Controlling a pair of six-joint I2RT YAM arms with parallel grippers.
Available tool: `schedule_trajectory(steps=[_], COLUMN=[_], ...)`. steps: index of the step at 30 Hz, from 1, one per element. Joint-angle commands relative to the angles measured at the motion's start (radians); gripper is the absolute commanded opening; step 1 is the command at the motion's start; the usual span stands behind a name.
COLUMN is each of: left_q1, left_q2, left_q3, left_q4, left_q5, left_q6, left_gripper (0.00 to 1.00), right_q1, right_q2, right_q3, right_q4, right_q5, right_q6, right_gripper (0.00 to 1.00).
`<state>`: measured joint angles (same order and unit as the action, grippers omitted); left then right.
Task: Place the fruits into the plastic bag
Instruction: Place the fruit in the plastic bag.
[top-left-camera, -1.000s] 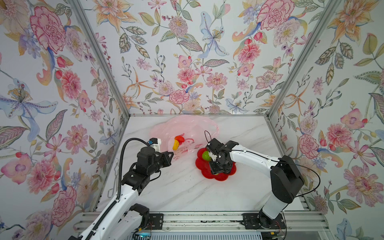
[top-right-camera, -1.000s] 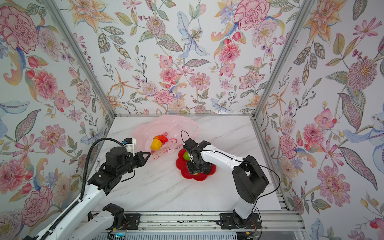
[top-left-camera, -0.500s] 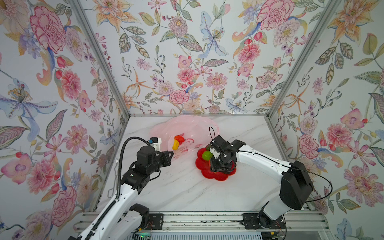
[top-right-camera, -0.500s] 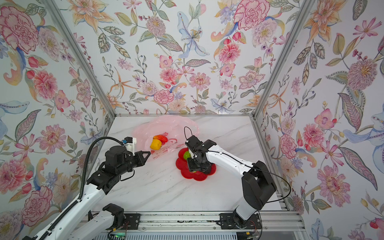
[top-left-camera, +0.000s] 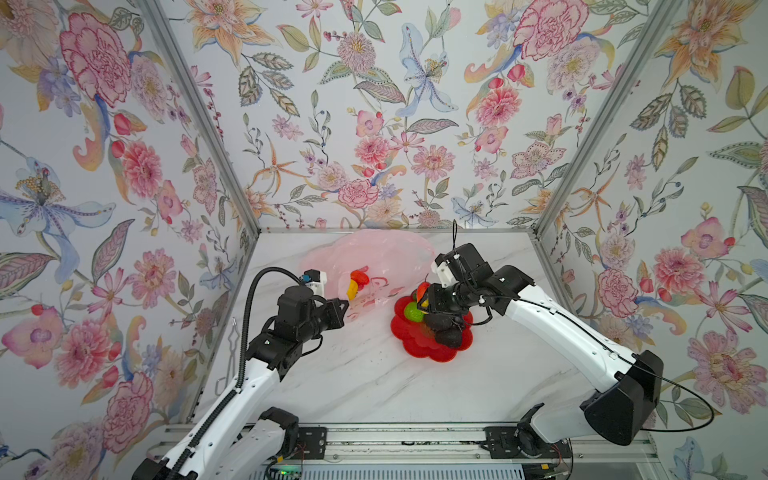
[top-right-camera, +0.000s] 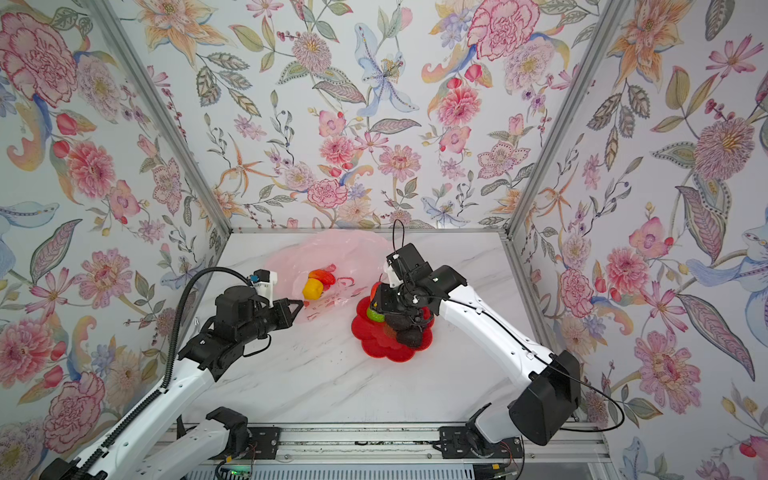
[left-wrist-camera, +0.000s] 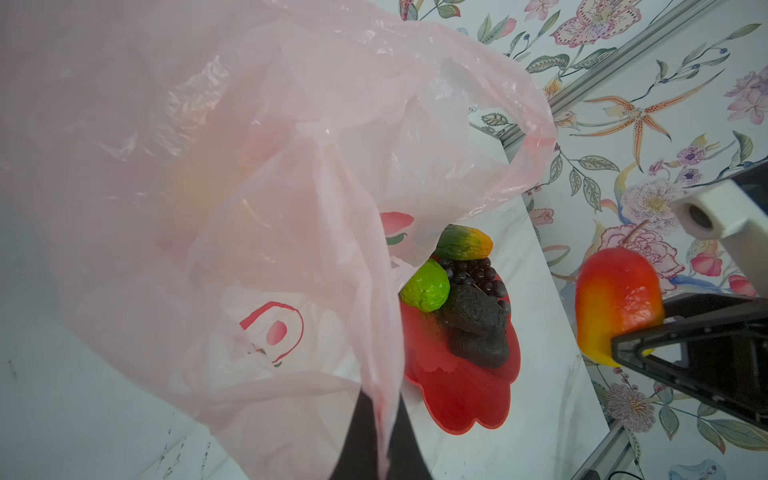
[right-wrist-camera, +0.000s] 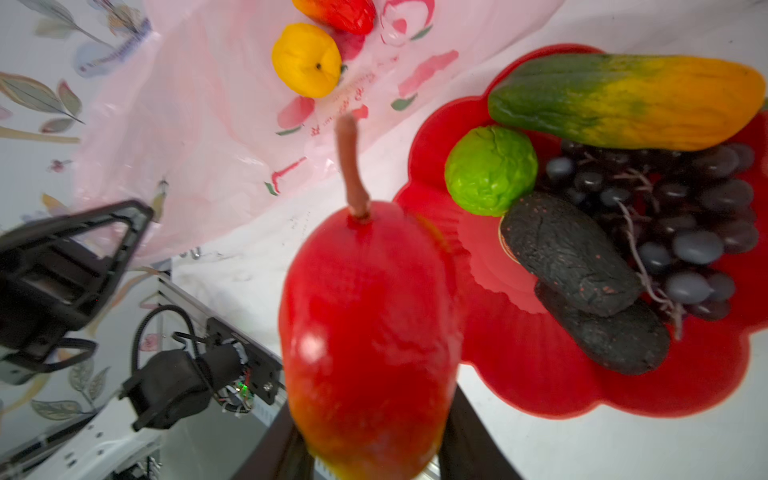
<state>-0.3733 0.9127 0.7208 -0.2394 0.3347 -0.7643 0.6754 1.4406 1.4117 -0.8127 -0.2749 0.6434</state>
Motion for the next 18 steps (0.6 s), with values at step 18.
schedule_trajectory(steps=[18], left_q1=[0.016], left_q2=[0.035], left_q3=[0.046], left_q4=[0.032], left_q5=[0.023], left_q6=[0.045], left_gripper=[0.00], right_q1=[-0.022], right_q2=[-0.052], right_q3=[-0.008], right_q4=[0.523], right_q5=[-0.207], right_q6=[0.454], right_gripper=[0.30])
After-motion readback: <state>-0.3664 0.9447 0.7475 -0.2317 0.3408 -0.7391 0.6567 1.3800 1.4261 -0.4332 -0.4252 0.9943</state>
